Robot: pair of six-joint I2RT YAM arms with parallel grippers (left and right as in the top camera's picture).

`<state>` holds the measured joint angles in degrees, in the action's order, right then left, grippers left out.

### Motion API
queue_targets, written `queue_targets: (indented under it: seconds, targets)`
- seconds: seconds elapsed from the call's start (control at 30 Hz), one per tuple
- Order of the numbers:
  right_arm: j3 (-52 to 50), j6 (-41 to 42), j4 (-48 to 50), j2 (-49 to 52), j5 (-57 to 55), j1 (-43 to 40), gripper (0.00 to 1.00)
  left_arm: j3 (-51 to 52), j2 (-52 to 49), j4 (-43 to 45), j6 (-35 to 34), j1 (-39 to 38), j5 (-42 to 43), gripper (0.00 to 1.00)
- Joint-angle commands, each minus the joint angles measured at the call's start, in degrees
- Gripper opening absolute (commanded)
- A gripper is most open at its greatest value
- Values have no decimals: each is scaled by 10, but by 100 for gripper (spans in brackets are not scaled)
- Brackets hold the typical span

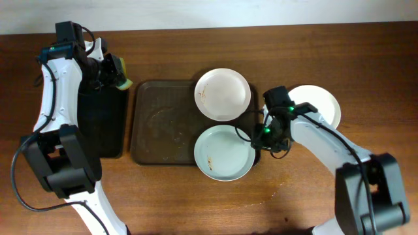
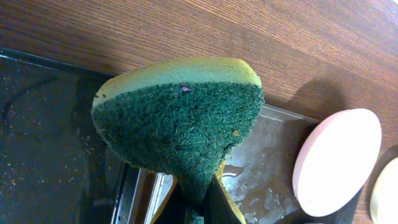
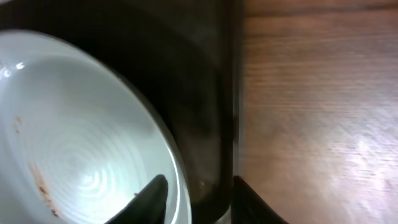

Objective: Clean dirty plates on tray and stack at the side
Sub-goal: 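Grasp the pale green plate rim with the right gripper and pull it center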

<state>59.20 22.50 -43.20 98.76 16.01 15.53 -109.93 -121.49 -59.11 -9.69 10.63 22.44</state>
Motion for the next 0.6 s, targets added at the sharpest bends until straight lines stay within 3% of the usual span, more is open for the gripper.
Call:
queue_targets:
  seconds: [0.0,0.17,0.3,0.43,0.47,0.57]
  targets:
    - [-3,-37,13,29,35,11,20,2,3,1,7,-1,0,1]
    - [-1,-54,15,29,46,11,5,2,3,1,7,-2,1,1]
    - [35,-70,-16,28,115,25,4,2,3,0,7,-1,0,1]
    - [65,61,76,28,95,106,4,2,3,-4,7,-1,1,1]
    - [65,133,123,28,24,143,4,2,3,-11,7,-1,1,1]
    - [65,244,173,30,-130,212,4,2,3,-28,8,-1,-8,1]
